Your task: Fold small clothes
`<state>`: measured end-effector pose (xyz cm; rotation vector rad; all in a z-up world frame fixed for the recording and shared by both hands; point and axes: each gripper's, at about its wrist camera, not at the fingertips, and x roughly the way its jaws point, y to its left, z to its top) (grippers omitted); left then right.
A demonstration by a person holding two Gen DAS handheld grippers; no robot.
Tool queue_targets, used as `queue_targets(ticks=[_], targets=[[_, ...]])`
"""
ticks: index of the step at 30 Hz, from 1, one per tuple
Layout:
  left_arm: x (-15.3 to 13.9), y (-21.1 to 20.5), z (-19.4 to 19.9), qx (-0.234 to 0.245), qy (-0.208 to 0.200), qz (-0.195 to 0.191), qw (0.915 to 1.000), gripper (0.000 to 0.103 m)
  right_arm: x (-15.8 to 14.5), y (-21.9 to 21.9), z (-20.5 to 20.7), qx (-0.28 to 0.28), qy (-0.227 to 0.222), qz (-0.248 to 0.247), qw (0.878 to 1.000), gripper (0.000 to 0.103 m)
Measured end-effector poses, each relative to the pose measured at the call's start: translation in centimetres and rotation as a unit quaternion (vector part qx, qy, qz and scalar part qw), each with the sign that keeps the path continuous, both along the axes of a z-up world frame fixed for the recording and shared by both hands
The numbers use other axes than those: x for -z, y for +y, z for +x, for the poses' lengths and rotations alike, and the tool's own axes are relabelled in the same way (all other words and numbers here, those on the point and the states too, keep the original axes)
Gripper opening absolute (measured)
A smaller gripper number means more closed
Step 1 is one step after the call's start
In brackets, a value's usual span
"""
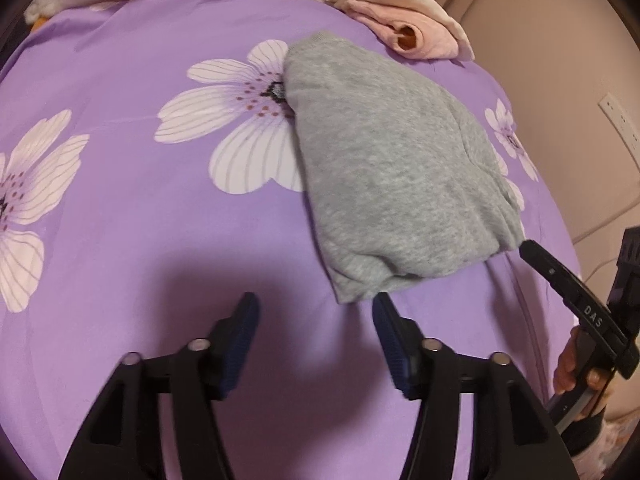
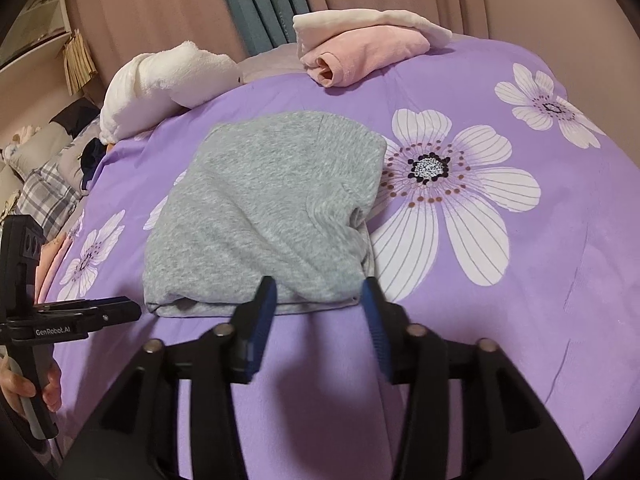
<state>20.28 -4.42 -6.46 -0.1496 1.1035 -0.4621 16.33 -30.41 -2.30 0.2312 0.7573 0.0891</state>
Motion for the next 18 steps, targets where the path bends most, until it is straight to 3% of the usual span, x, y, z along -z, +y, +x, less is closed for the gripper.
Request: queue_targets(ticks=[6,9,12,18], targets=[[0.1,0.6,0.1,-0.007,0.009,-0.014,0.9998,0.059,-0.2,-0.3,-0.3,0.004,0.002,0.003,1.000,0.051],[0.2,0.6,0.2,-0.007,0.018,-0.023,0.9995,0.060,-0.2,-0.5,-0.3,0.002,0.001,0.012,1.000,0.059],[0.3,0.8,0.7,-0.010,0.028,-0.047,0.9985,0.066,-0.1,-1.3,-0.3,0.001,0.005,0.054,0.999,0.071],[0.2,0.8,1.6,-0.010,0.040,-0.086,0.9955,0.066,1.0,-3.5,0.7,0.013,0.026,0.153,0.988,0.076]])
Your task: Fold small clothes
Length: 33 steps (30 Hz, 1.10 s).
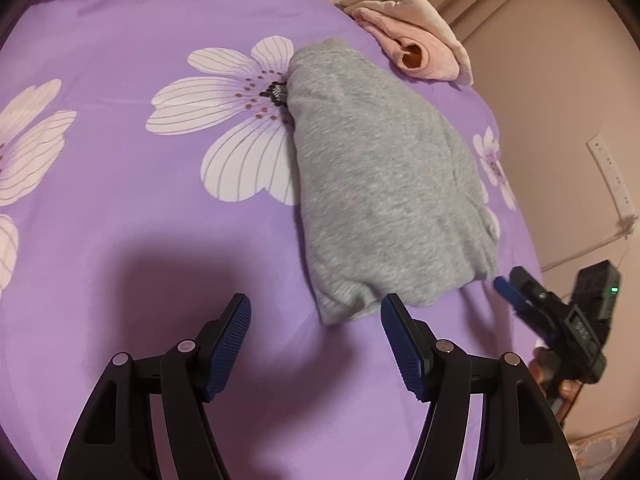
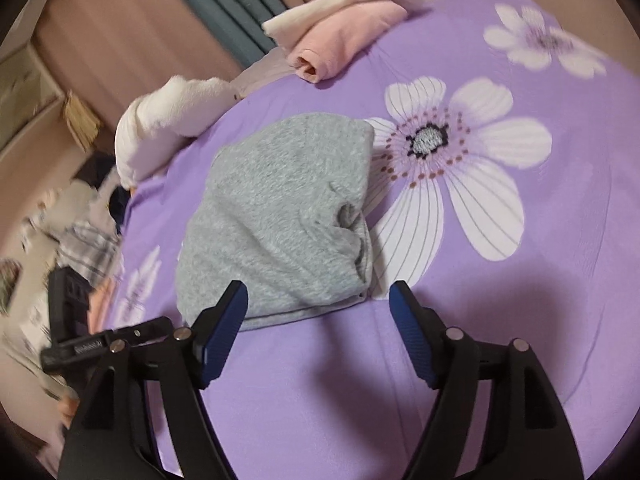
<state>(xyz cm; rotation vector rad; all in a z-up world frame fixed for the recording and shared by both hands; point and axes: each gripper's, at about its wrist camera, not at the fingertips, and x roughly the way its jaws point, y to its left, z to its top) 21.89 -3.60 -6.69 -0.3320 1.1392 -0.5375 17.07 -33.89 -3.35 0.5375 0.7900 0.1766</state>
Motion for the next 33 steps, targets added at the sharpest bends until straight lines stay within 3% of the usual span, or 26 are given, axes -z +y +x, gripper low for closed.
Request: queue_targets(ticks=[14,25,33], targets=[[1.4,-1.6,3.9,-0.003,0.047,-0.104,0.9934,0.068,2.6,-1.4,2.8,0.006,0.036,0.131,0.991,0.077],[2.3,-3.0,7.5,-0.013,0.072,-0.145,0.9867,0.077,3.3,-1.2,6.5,-0.013,0.040,0.173,0.984,0.077],[2.4,-3.7,9.5,-0.019,0.086,-0.155,0.9840,0.081,3.5,-0.5,8.8,-0.028,0.050,0.157,0.986,0.077]])
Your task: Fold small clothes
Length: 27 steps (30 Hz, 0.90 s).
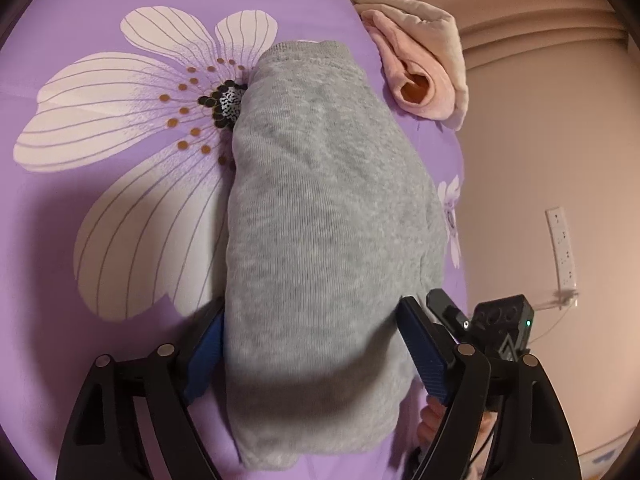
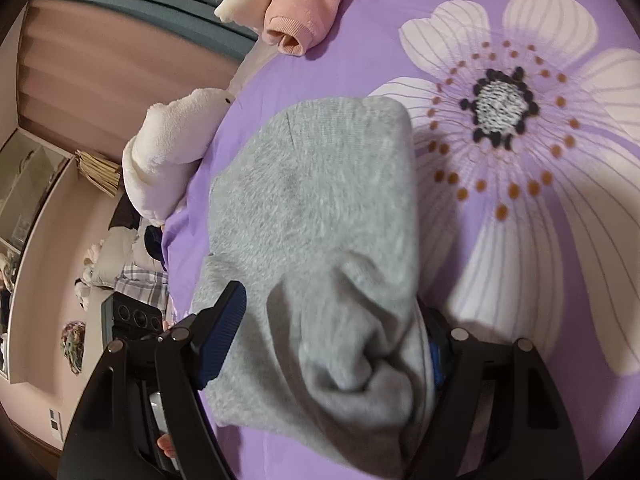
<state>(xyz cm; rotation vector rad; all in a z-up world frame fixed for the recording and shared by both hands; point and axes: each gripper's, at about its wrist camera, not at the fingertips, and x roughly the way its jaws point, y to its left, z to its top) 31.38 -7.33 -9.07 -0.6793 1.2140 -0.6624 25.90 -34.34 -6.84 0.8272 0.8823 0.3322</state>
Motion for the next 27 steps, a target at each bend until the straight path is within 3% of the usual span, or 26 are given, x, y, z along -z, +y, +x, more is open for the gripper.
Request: queue_targets(ticks=[9,11,16,20,27], targets=[[0.1,-1.3,2.2,-0.008,0.003,0.018,0.9998,0.082,-0.1,0.5,1.2,-0.004,-0.004,-0.016,1.000,0.076],[0.1,-1.3,2.1,-0.012,0.003,0.017,0.9998,0.082,-0.2,0.8,1.5,-0.002,-0.005,-0.028,1.000,0.072],[-0.5,-1.4,1.4,-0.021,-0.018,0.035,0.9990,0.077,-0.8,1.7,1.2,0.002,-0.014,-0.074,0.997,0.034],[-1.5,-1.3,0.5,-0.022,-0.045,0.049,0.9975,0.071,-2.2,2.9,0.5,-0.001,-0.048,-0.117,0.992,0.028],[-4.0,-0.1,-0.9,-0.025,-0.085,0.055,0.9945,0.071,-5.1,5.5,-0.8,-0.019,-0.105,-0.164,0.981,0.027]])
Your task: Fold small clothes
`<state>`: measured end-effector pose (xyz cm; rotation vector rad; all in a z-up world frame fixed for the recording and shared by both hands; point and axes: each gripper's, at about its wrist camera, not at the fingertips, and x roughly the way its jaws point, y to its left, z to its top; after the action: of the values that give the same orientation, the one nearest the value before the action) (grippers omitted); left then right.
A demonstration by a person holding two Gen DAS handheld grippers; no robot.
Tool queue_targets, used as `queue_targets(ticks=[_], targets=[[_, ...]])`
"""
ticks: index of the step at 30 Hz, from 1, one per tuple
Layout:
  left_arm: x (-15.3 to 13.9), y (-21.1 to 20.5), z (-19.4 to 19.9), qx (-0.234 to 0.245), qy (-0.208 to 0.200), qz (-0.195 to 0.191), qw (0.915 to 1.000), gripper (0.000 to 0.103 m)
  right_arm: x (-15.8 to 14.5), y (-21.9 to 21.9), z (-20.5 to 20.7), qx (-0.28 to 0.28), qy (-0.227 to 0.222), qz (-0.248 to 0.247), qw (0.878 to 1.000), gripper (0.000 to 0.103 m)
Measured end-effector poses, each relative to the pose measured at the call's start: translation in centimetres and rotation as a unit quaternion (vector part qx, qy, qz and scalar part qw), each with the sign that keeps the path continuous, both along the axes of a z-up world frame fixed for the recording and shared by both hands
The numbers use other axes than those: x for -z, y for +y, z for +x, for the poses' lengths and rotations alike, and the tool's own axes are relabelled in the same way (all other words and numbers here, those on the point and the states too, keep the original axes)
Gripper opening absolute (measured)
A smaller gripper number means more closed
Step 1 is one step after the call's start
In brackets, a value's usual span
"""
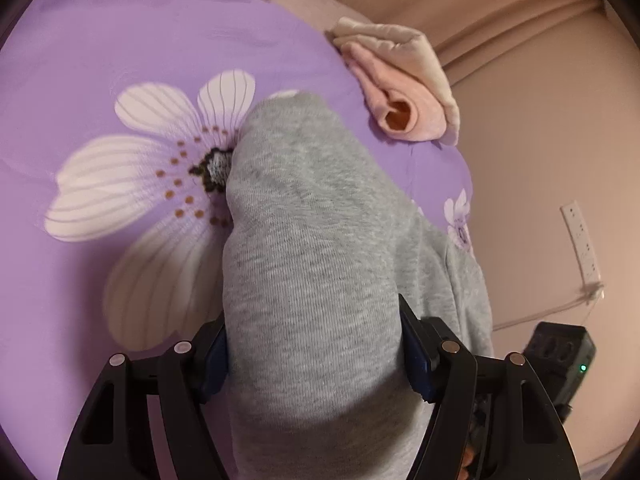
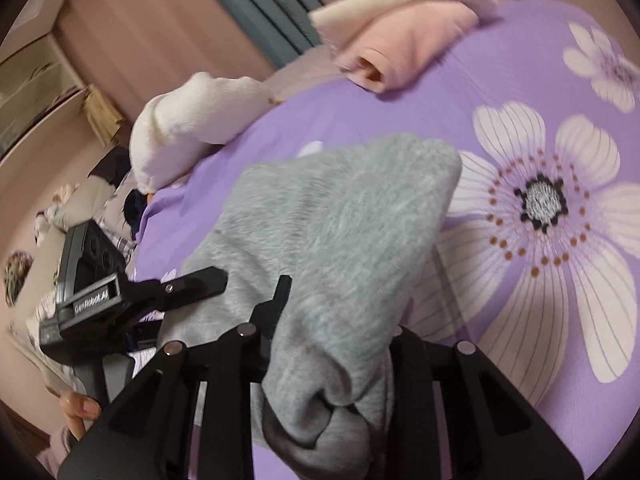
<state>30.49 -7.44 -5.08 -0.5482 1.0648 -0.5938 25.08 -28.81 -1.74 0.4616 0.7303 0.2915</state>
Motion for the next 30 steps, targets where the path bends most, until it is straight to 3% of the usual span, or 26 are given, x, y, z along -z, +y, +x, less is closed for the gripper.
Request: queue_targets(ticks=[3,15,23,30], targets=[[-0.6,1.2,-0.8,-0.002,-0.005,-0.004,1.0000,0.071,-1.2,1.3,-0.8,-0.009,-0.022,-0.027,0.999,0.027],[-2.0,4.9,-5.8,-0.014,-0.013,-0.003,0.9998,0.071,-3.0,4.3,-4.5,-0.041,-0.048,-0.038,0.997,0.027],[0.4,6.0,-7.5,-0.025,0.019,0.014,0.9994,0.071,-0.7,6.1,-6.2,-0.059,-0.017,-0.031,0.998,0.028],[1.3,6.2,-8.4,-0.020,0.014,0.050,0.9985,0.071,2.0,5.2,-6.5,-0.044,0.039,-0.010,0.998,0.044]])
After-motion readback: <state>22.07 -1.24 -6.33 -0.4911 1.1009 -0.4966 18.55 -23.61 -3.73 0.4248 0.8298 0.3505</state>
